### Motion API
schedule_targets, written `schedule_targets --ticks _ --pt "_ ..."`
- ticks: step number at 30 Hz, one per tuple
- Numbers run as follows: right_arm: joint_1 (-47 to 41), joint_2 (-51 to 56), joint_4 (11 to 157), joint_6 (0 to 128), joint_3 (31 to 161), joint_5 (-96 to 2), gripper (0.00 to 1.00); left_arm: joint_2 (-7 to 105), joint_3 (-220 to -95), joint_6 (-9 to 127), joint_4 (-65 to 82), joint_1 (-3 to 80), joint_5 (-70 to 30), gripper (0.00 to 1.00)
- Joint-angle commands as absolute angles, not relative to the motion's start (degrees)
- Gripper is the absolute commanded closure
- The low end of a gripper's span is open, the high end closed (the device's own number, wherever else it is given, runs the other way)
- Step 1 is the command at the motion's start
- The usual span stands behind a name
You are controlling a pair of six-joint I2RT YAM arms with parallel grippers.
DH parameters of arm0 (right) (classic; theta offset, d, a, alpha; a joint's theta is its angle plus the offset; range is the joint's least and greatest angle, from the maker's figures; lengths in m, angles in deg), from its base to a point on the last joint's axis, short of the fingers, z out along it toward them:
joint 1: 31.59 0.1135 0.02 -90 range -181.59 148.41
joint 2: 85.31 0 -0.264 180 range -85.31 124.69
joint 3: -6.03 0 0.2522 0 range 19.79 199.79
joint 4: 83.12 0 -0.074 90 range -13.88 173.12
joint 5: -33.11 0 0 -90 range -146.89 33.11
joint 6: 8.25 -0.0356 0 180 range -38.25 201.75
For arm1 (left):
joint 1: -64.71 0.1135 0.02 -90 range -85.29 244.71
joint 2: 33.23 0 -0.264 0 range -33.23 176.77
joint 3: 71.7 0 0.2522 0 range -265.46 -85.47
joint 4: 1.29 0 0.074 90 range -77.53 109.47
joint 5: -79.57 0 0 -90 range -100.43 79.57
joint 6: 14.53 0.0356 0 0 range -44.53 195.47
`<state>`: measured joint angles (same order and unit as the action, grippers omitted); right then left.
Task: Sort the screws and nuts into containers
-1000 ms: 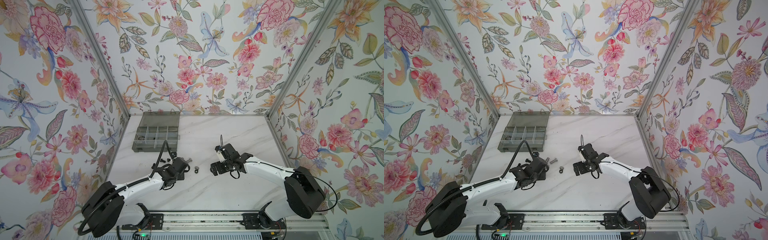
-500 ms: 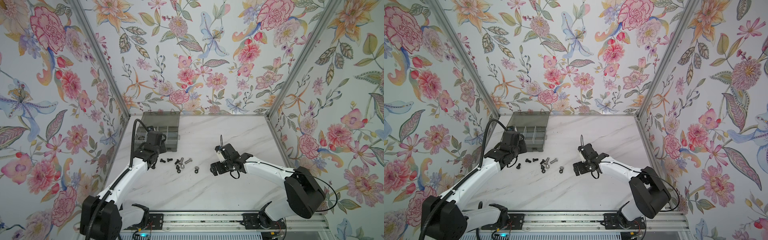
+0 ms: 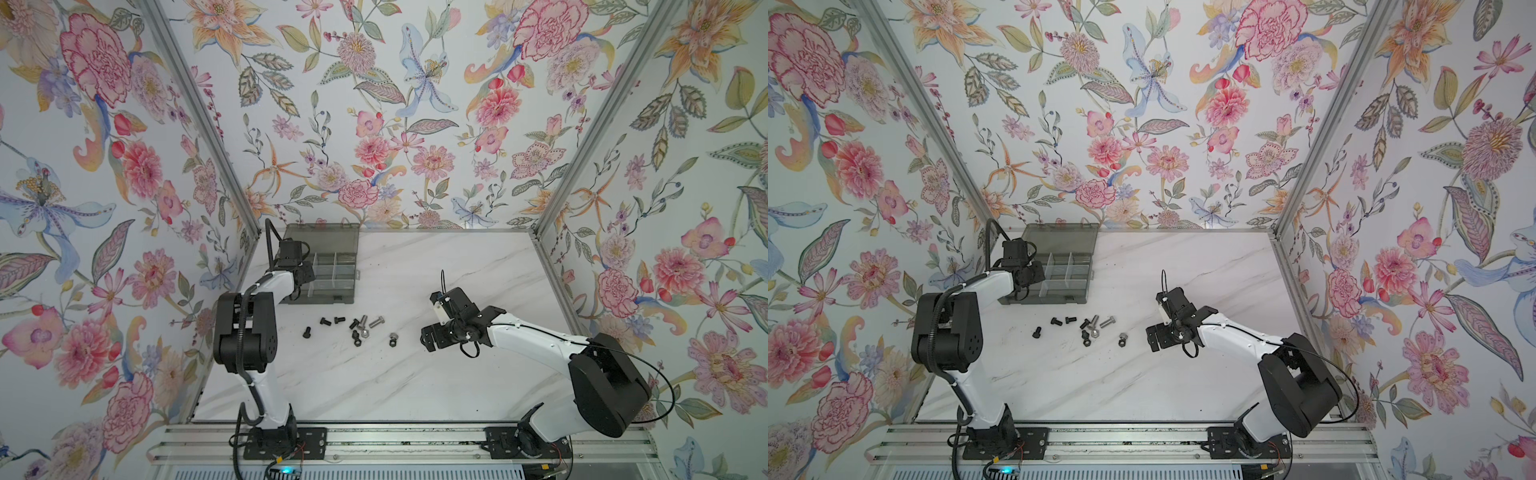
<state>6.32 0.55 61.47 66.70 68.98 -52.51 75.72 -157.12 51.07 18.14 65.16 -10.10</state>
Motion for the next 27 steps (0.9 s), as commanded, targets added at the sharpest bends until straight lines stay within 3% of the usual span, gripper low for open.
schedule_targets --ticks 1,10,12,20,27 --pt "6.6 -0.4 59.5 66.2 69.7 -53.4 0.01 77.9 -161.2 52.5 15.8 65.9 -12.2 1.0" --pt "6.4 1.0 59.3 66.5 71.1 -52.8 0.01 79.2 -160.6 52.6 16.3 67.0 -13.4 1.0" --pt "6.5 1.0 59.3 66.4 71.2 -52.7 0.01 78.6 -159.6 52.5 16.0 67.0 -13.7 0.9" --pt "6.6 -0.2 59.3 66.5 70.4 -52.9 0.01 74.2 -158.2 52.4 17.0 66.9 -13.1 0.63" --pt "6.6 -1.5 59.3 66.2 69.6 -53.1 0.01 70.2 -158.4 52.6 20.2 66.9 -13.6 0.5"
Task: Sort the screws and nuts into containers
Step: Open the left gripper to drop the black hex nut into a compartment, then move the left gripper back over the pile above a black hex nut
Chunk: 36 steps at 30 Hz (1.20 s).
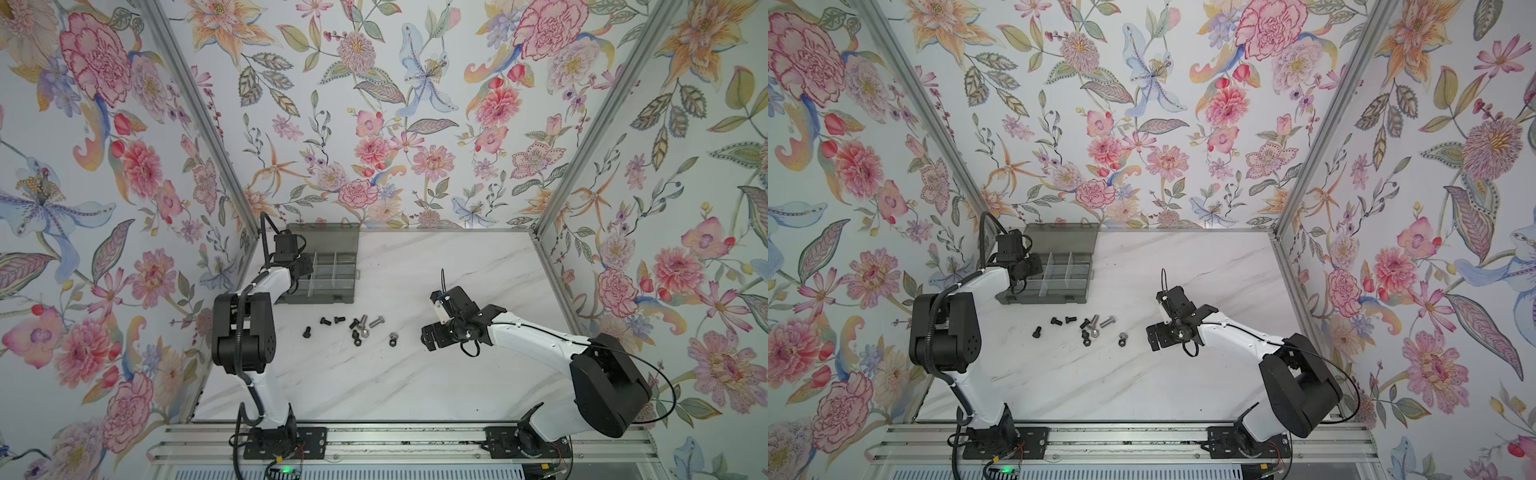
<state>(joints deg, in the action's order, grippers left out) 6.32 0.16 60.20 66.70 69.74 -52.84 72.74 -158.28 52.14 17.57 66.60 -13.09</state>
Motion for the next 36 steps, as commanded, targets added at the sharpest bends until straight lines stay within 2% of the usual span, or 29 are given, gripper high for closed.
schedule_targets --ticks 1,6,11,21,27,32,36 --pt "6.6 -1.7 59.3 66.2 69.4 -53.1 0.01 69.3 -158.0 52.4 20.6 66.8 -14.3 0.5" --pt "6.5 -2.6 59.3 66.1 68.7 -53.6 0.01 60.8 -151.6 51.1 20.5 62.2 -13.5 0.43" --pt "6.4 -2.9 59.3 66.2 68.6 -54.0 0.01 51.3 -141.1 49.4 19.3 51.8 -9.3 0.42" --pt "6.0 -2.2 59.3 66.5 69.2 -53.7 0.01 39.8 -122.3 32.9 20.3 33.9 -3.7 0.39" --pt "6.0 -0.3 59.4 66.9 70.0 -53.1 0.01 40.2 -118.3 25.6 20.0 26.5 -2.5 0.37" --pt "6.0 0.0 59.4 66.7 70.0 -52.9 0.01 42.0 -118.3 23.5 21.2 25.3 -1.3 0.37" --pt "6.0 -0.2 59.6 66.7 69.7 -53.1 0.01 44.1 -118.4 23.2 21.1 25.3 -1.6 0.42"
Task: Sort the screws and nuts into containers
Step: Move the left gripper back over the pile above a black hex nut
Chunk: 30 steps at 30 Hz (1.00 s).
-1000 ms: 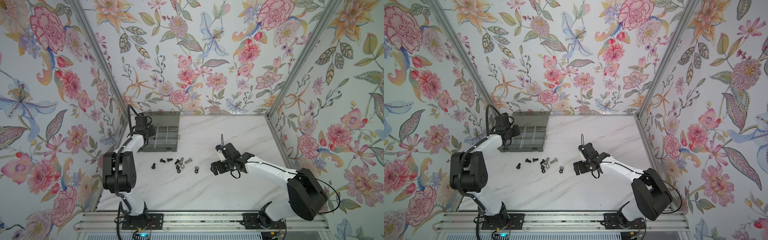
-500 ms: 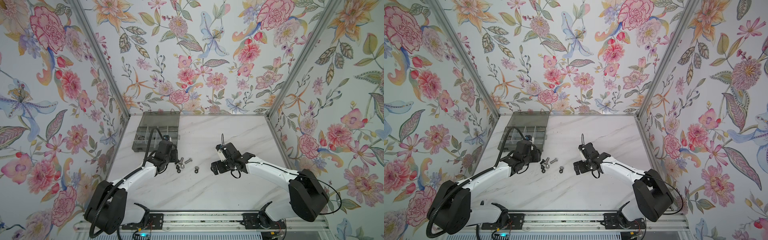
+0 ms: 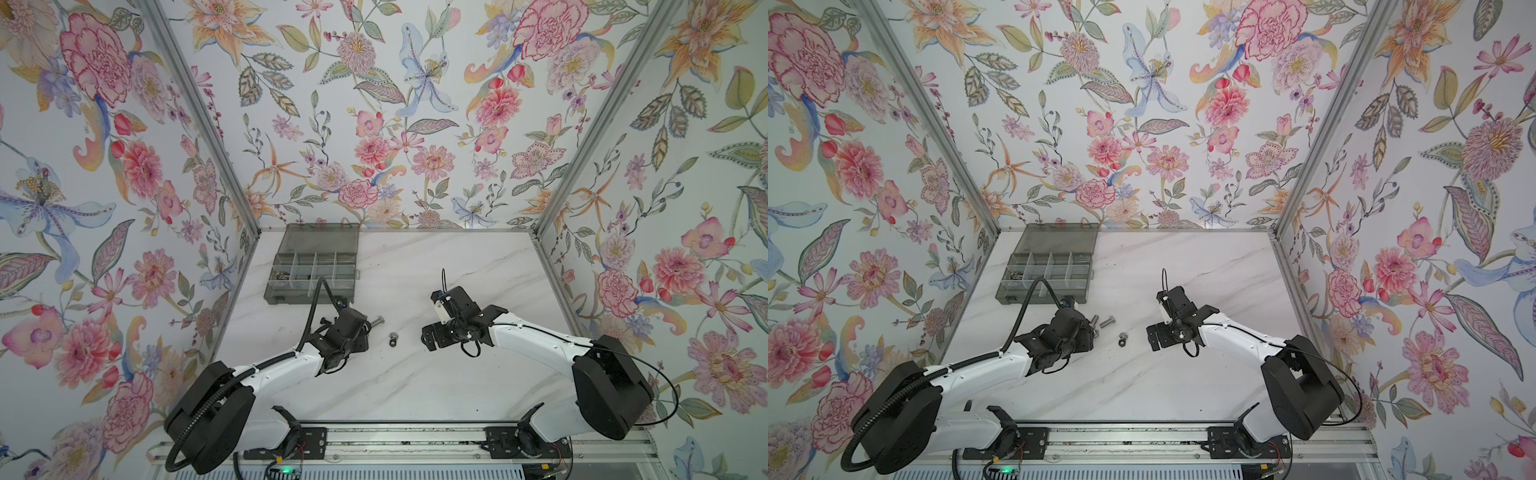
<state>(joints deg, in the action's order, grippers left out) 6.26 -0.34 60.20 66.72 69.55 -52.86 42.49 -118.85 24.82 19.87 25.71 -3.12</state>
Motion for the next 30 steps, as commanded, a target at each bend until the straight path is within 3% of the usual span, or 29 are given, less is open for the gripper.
schedule_targets --ticks 1,6,22,30 --pt "6.0 -0.2 59.6 66.7 69.6 -53.0 0.01 44.8 -118.6 23.2 21.0 25.3 -1.9 0.44" --pt "6.1 -0.4 59.7 66.7 69.3 -53.1 0.01 46.6 -118.3 22.7 20.1 24.7 -2.4 0.53" --pt "6.0 -0.6 59.6 66.9 69.0 -53.4 0.01 53.2 -119.6 24.1 17.2 24.0 -4.3 0.54" --pt "5.9 -0.3 59.6 67.0 69.4 -53.2 0.01 54.0 -120.8 25.2 19.7 23.7 -4.4 0.62"
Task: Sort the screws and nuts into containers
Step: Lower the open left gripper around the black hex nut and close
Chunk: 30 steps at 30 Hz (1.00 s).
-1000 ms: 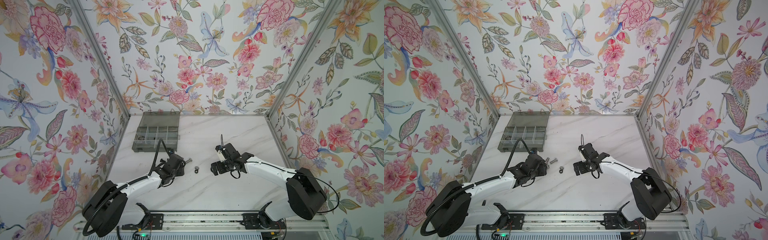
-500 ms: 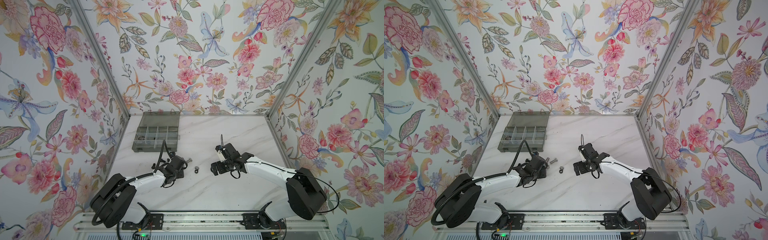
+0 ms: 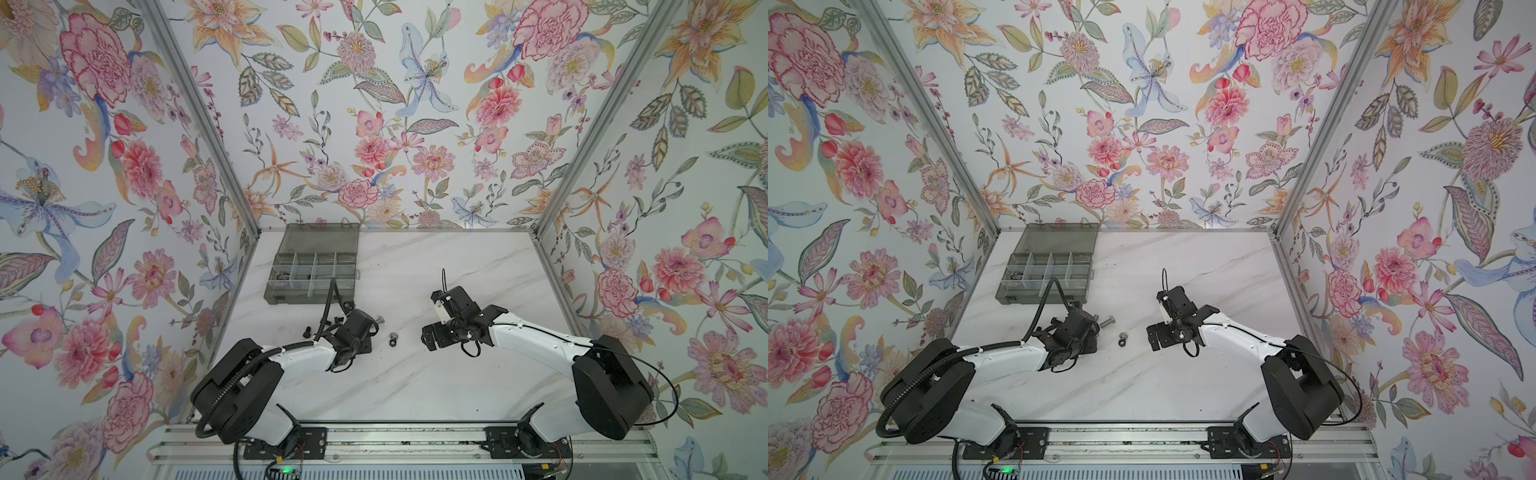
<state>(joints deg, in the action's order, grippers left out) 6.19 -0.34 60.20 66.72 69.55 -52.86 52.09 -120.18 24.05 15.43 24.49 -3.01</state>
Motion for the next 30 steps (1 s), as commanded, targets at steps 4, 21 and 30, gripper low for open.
schedule_targets --ticks 4,21,30 --pt "5.9 0.0 59.6 67.1 69.5 -53.1 0.01 54.6 -121.4 25.6 21.0 23.1 -3.7 0.63" --pt "5.9 -0.1 59.6 67.0 69.3 -53.1 0.01 55.5 -121.5 26.3 23.7 21.7 -3.2 0.7" --pt "5.9 -0.6 59.7 66.8 69.0 -53.1 0.01 55.0 -122.0 26.7 25.4 21.3 -2.4 0.94"
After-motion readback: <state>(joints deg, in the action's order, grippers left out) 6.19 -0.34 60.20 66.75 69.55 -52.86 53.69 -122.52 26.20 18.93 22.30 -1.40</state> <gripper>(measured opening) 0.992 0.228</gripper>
